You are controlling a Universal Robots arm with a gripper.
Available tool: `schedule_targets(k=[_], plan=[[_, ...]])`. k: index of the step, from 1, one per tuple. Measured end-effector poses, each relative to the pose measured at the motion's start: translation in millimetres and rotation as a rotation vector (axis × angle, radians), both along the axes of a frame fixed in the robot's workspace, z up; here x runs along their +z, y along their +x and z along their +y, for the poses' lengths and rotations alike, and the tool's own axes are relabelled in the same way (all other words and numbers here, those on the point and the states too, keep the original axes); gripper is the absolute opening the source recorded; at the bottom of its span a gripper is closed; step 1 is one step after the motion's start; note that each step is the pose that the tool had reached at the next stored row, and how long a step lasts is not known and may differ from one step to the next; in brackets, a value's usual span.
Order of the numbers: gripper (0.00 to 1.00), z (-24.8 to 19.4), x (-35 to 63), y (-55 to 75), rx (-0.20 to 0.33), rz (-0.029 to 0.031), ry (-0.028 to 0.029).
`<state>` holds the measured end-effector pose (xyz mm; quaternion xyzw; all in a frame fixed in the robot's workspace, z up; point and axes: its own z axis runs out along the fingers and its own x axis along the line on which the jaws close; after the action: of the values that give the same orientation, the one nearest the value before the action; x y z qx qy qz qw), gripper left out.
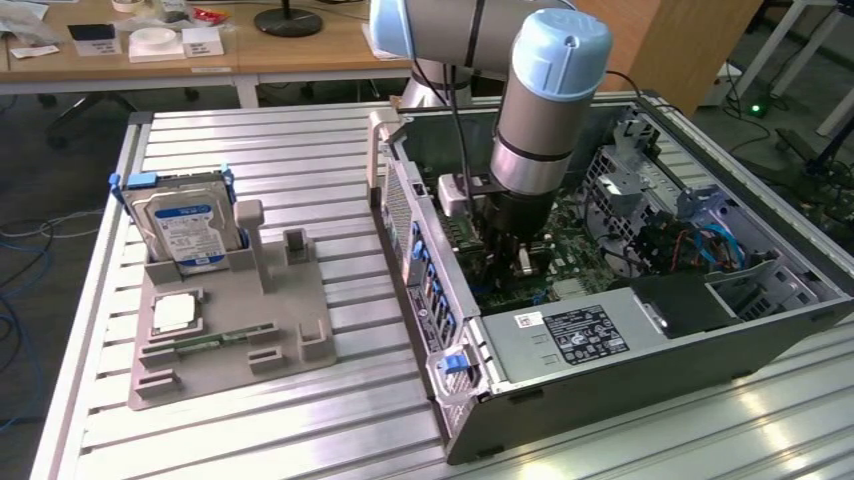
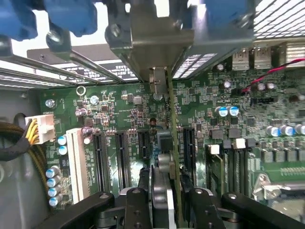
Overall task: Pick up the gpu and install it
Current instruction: 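Insert the gpu into the slot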
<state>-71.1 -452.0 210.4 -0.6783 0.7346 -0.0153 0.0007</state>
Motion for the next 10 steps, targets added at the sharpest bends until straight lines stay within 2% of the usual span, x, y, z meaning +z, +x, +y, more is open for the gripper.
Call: schedule_targets(k=[10], plan=[[0.37,0.0,44.5,0.0,0.000,-0.0021,0.0001]])
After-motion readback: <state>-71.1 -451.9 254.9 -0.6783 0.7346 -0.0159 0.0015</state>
